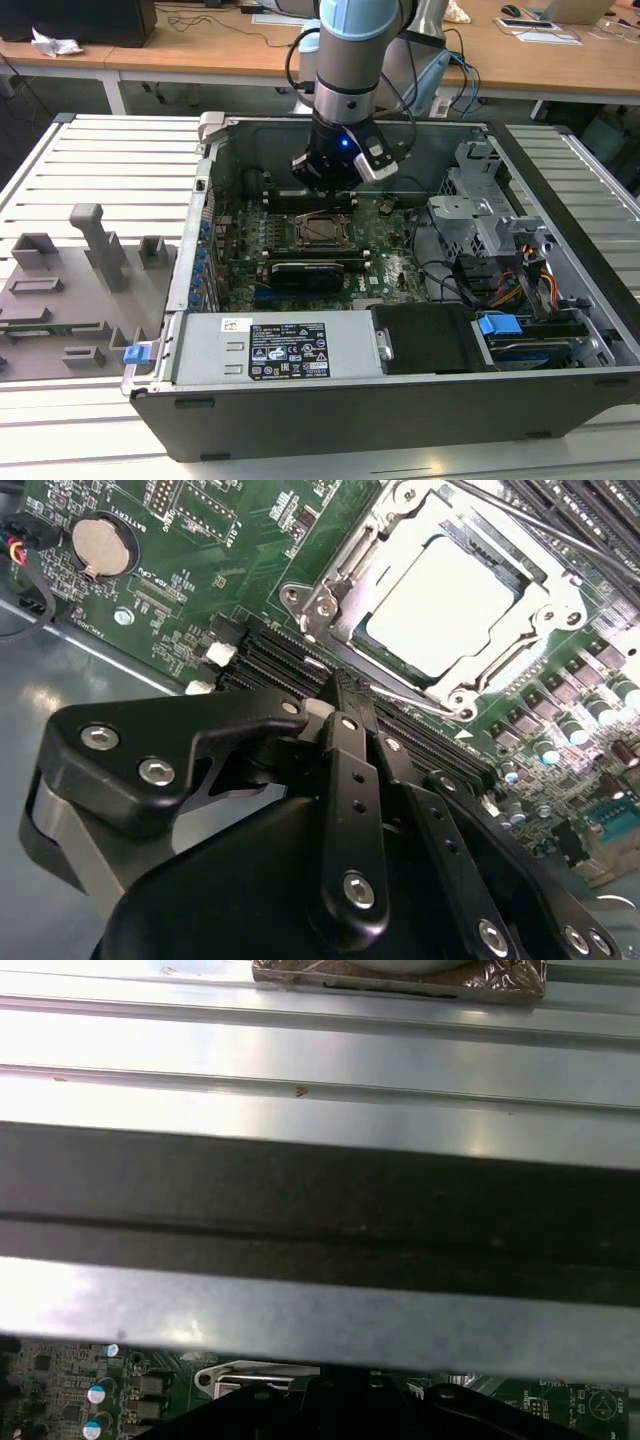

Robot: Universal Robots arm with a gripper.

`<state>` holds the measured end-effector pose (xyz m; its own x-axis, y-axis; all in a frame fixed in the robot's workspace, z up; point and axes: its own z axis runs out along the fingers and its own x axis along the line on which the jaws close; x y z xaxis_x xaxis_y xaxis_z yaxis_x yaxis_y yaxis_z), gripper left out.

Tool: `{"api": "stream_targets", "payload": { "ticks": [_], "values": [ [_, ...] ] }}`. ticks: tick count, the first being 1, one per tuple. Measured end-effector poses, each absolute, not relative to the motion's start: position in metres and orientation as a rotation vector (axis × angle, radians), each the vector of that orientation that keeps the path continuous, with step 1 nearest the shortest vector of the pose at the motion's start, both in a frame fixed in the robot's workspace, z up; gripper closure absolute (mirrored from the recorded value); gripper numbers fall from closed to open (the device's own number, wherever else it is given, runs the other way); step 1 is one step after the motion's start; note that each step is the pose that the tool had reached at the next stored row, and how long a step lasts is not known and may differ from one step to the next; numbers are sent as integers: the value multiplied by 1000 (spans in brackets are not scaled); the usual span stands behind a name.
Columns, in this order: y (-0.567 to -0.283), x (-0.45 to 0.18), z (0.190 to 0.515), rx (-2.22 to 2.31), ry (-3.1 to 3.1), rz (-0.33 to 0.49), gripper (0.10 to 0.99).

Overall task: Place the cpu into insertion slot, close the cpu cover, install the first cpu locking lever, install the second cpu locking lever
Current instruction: 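Install the first cpu locking lever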

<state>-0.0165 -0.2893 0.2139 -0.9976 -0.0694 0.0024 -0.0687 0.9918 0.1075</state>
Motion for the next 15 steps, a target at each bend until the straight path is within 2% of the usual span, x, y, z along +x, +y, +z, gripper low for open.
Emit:
{"api": "stream_targets", "payload": {
  "ticks": [15],
  "values": [
    [-289, -14, 204, 108, -3129, -157, 980]
  ]
}}
